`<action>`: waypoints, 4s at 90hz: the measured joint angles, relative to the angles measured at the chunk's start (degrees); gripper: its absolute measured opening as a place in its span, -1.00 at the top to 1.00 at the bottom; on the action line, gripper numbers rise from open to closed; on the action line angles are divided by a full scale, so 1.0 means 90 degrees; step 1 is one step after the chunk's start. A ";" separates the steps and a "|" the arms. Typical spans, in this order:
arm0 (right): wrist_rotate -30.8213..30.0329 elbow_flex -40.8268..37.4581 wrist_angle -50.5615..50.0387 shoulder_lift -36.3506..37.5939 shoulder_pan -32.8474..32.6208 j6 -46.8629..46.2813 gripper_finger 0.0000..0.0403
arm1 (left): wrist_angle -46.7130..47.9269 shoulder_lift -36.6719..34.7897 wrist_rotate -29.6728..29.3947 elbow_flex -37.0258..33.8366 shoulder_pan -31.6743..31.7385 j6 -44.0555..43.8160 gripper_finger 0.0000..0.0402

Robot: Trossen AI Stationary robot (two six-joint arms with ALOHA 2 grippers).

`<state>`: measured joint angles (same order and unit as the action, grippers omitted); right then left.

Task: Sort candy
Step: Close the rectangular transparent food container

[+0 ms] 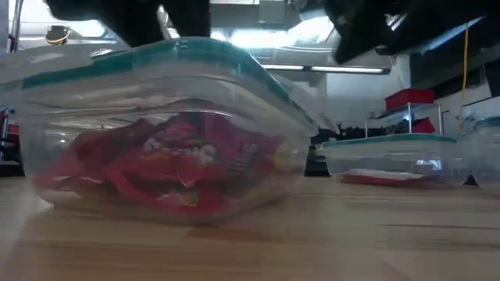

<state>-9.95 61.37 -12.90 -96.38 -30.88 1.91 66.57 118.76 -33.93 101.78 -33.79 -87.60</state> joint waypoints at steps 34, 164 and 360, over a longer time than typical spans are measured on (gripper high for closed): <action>-0.0775 -0.0306 0.1160 -0.0799 0.0107 -0.0166 0.93 | -0.0699 0.0250 0.0820 -0.0694 0.0651 0.1249 0.94; -0.1386 -0.0304 0.2518 -0.1406 0.0601 0.0656 1.00 | -0.3177 0.0017 0.0043 -0.2305 0.0317 0.0713 1.00; 0.0336 -0.0561 0.0421 -0.0535 0.1885 -0.1364 1.00 | -0.2150 -0.0486 0.0176 -0.1977 0.0436 0.0729 1.00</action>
<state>-6.93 56.31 -9.11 -101.20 -13.91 -10.36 47.22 114.39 -32.34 83.98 -29.87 -81.03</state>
